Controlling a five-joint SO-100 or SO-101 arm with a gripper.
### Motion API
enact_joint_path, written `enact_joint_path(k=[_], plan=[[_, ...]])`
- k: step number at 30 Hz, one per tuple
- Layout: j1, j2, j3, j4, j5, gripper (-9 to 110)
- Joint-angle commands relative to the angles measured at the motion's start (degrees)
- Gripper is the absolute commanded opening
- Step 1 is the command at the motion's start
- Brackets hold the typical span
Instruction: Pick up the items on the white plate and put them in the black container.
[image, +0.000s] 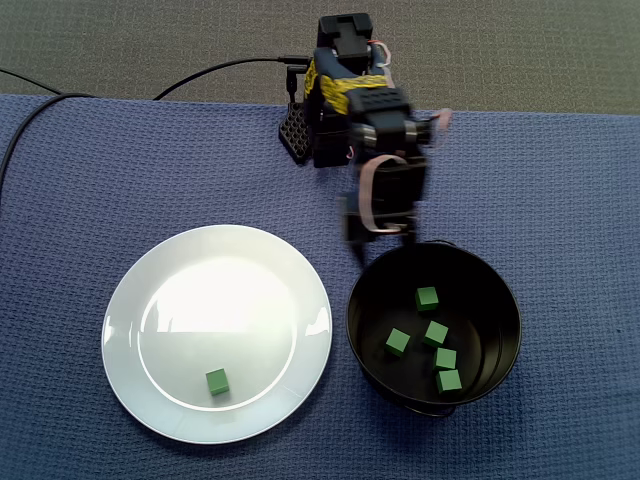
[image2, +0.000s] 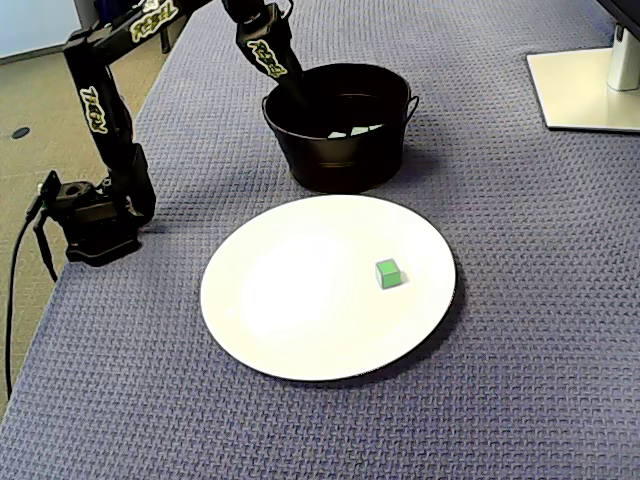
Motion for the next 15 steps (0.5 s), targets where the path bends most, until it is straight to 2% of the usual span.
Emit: enact_joint_path(k=[1, 3, 7, 12, 15], plan=[[14.06, 1.23, -2.46, -4.48, -17.67, 10], [18.9, -1.93, -0.09, -10.81, -22.24, 10], [24.35, -10.02, 1.32, -18.63, -23.73, 9], [28.83, -19.51, 2.2, -28.13, -24.61, 23], [30.41, -23.47, 1.23, -31.2, -24.87, 26]])
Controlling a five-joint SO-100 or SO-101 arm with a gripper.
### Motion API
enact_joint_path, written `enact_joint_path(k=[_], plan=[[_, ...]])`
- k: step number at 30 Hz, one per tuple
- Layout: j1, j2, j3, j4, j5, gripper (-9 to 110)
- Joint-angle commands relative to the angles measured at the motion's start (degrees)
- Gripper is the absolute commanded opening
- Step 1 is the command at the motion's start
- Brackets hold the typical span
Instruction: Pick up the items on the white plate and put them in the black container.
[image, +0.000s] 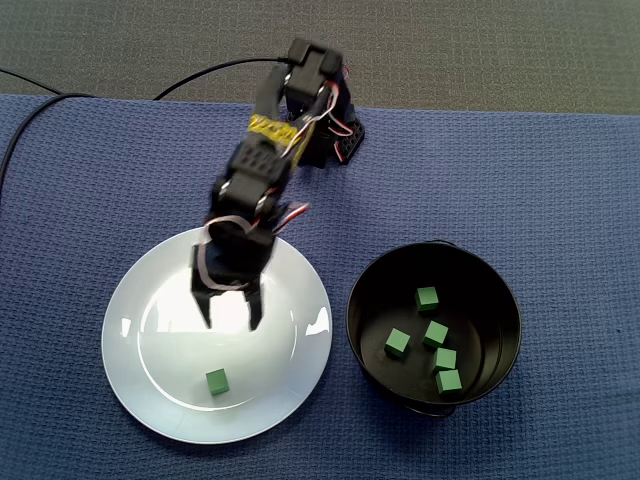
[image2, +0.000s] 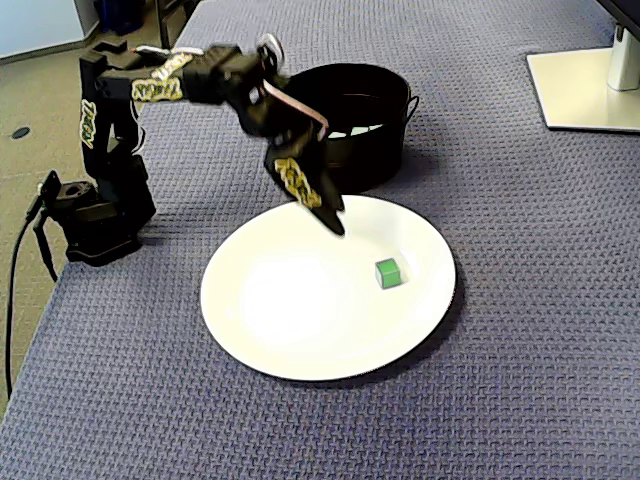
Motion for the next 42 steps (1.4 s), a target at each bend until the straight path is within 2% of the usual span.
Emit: enact_joint_path(k=[1, 3, 11, 16, 22, 28, 42], plan=[[2.37, -3.43, -1.67, -4.48, -1.14, 28], [2.9, -5.8, -2.64, -6.24, -0.79, 40], [3.16, -12.74, -5.54, -13.18, 1.85, 42], [2.9, -14.5, -5.98, -19.34, 1.49, 41], [1.76, -15.03, -5.36, -21.01, 3.16, 40], [0.18, -14.94, -1.67, -26.37, 5.62, 30], [-1.93, -14.85, 4.66, -31.73, 8.61, 29]])
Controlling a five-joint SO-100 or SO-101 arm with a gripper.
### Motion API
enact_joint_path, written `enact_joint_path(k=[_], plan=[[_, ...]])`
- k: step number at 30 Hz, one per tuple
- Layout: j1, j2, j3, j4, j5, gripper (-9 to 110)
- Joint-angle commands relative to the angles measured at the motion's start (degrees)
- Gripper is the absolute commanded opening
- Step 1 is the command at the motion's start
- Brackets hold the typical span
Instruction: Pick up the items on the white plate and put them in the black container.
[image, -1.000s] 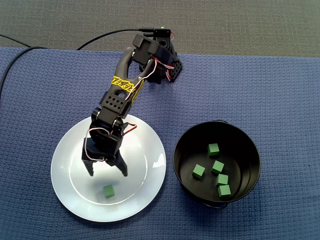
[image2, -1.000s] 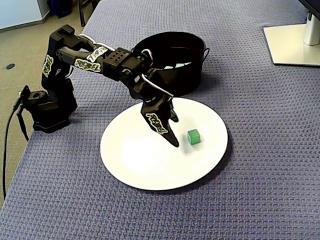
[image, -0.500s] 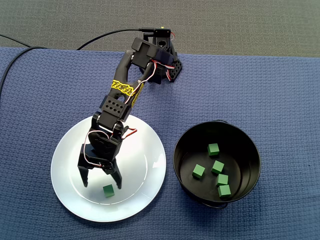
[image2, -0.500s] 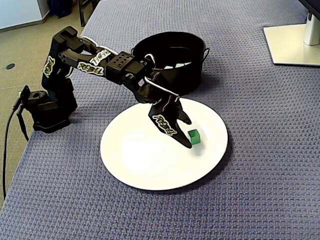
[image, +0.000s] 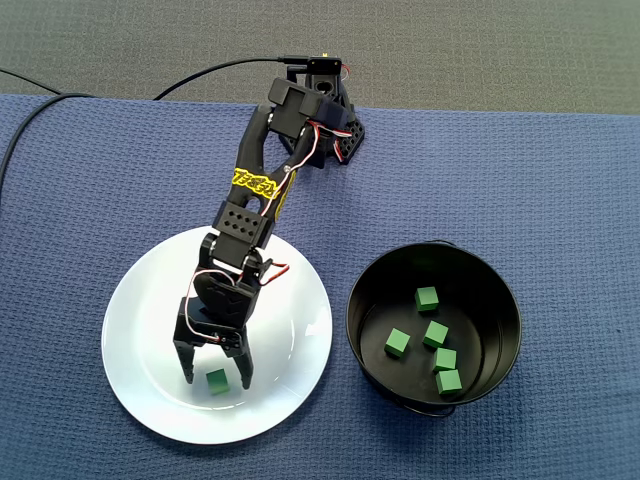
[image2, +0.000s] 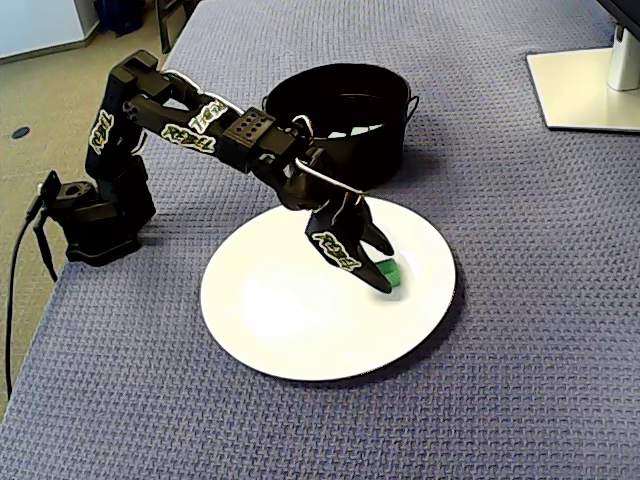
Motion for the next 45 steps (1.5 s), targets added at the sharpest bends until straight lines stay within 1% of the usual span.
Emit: enact_joint_path(k=[1, 4, 6, 11, 14, 20, 23, 28, 34, 37, 41, 45], plan=[[-1.05, 0.88, 0.44, -2.11, 1.32, 28], [-1.05, 0.7, 1.23, -3.16, 1.58, 25], [-0.97, 0.7, 1.76, -3.87, 1.58, 18], [-0.62, 0.62, 2.2, -4.83, 2.37, 9], [-0.44, 0.53, 2.81, -5.54, 2.9, 0], [-0.18, 0.79, 5.01, -7.73, 4.48, 0], [0.44, 2.2, 5.45, -8.26, 7.21, 0], [3.08, 12.66, 6.59, -6.94, 18.72, 0], [8.17, 35.07, 11.69, -1.76, 32.52, 0], [8.09, 46.41, 12.13, 2.2, 40.25, 0], [2.29, 58.18, 7.82, 8.88, 53.17, 0], [-10.02, 64.69, -1.14, 21.09, 65.57, 0]])
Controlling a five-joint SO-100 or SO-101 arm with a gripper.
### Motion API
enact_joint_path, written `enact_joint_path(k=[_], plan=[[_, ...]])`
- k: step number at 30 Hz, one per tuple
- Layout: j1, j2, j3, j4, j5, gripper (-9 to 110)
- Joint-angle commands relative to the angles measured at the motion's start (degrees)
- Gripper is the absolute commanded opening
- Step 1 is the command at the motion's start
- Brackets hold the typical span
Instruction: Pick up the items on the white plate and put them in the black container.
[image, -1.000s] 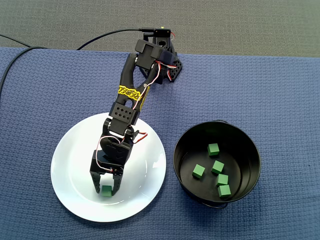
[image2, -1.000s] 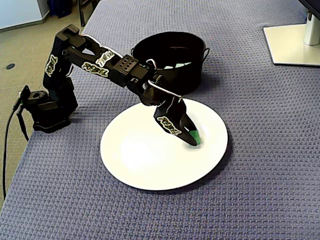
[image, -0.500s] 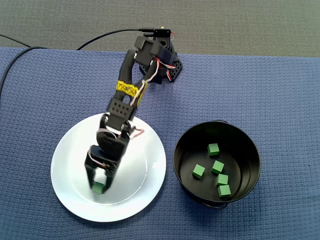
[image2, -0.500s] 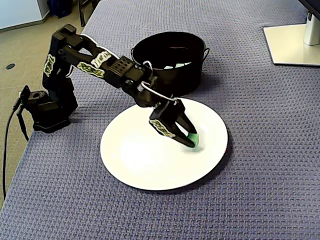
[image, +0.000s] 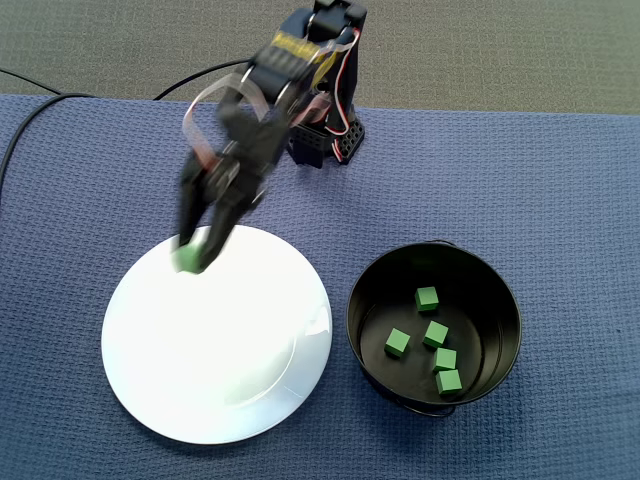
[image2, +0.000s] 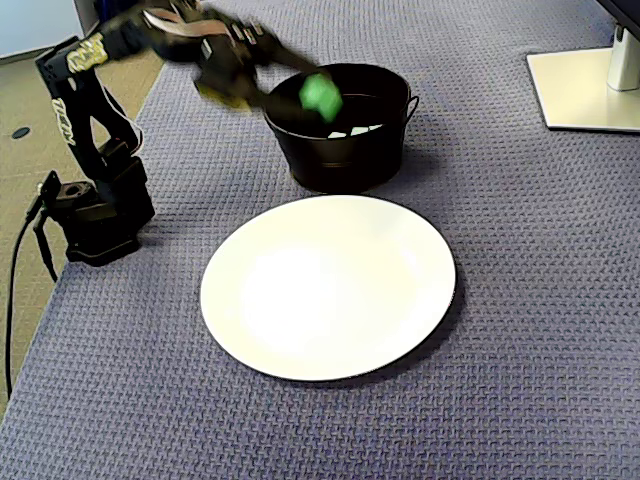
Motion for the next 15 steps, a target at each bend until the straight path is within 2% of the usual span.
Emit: enact_joint_path(k=[1, 8, 15], plan=[[-13.62, 9.14, -10.72, 11.87, 12.83, 0], [-37.88, 0.88, -18.37, 27.33, 25.31, 0], [-44.82, -17.75, -14.68, 30.41, 26.46, 0]])
